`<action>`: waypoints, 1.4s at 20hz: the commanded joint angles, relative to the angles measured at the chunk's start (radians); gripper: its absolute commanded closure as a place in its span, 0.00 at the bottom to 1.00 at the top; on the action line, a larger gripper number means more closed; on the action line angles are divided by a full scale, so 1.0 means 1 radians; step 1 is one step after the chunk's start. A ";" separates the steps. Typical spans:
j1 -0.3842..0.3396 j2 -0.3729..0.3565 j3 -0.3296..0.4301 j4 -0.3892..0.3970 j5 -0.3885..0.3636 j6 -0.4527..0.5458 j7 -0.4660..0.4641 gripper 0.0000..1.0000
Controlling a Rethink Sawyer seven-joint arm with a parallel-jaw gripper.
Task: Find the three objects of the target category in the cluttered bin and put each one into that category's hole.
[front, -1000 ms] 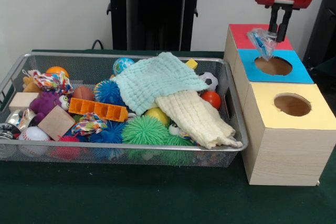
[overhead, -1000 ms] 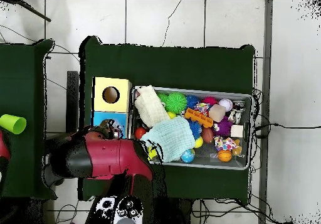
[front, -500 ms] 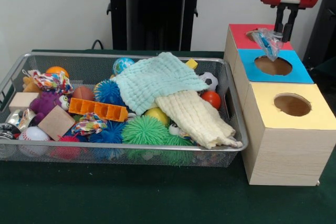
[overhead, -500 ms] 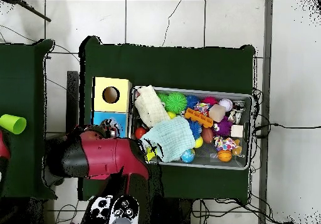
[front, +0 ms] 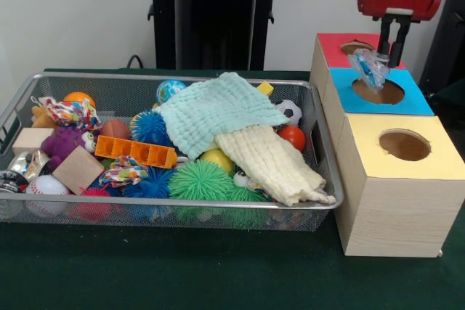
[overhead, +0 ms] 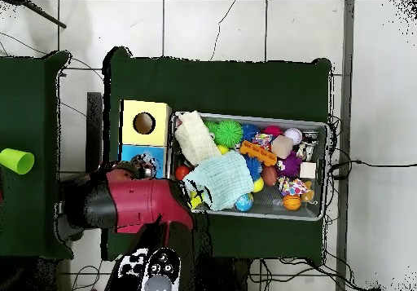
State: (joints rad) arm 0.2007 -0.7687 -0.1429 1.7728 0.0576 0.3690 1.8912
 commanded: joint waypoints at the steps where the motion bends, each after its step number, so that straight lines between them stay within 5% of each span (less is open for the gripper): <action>1: 0.004 0.059 0.033 0.003 -0.008 -0.068 0.160 1.00; 28: 0.050 0.122 0.004 0.023 0.026 -0.151 0.202 1.00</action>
State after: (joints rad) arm 0.2720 -0.7016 -0.1508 1.7726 0.0621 0.2816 1.8912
